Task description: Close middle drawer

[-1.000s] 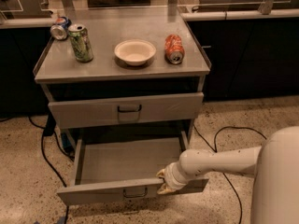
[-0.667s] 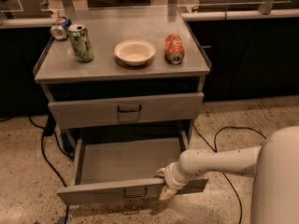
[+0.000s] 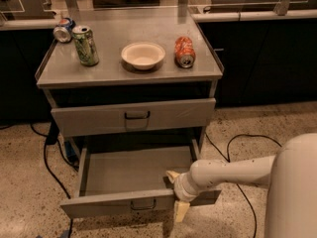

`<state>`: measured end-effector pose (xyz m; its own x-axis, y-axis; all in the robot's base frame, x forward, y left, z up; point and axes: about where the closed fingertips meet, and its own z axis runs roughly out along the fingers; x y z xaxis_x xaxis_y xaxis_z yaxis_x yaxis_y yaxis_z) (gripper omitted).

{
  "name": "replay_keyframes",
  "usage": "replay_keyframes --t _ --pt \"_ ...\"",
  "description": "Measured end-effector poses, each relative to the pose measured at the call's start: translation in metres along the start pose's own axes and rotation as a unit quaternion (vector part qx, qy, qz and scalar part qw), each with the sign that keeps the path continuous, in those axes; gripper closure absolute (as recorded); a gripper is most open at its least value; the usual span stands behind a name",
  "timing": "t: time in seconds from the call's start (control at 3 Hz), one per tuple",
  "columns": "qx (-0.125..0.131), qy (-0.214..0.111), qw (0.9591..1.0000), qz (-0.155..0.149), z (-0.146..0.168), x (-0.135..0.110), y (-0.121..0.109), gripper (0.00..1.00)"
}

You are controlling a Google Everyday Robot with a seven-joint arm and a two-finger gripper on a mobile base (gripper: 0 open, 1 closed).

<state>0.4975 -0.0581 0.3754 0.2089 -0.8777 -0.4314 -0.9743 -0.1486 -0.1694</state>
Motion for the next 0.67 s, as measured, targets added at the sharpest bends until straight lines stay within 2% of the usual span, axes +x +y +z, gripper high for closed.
replay_keyframes --t 0.33,0.67 --pt "0.014 0.03 0.9994 -0.013 0.001 -0.001 -0.001 0.0" --pt "0.032 0.076 0.996 -0.035 -0.01 0.006 0.003 0.0"
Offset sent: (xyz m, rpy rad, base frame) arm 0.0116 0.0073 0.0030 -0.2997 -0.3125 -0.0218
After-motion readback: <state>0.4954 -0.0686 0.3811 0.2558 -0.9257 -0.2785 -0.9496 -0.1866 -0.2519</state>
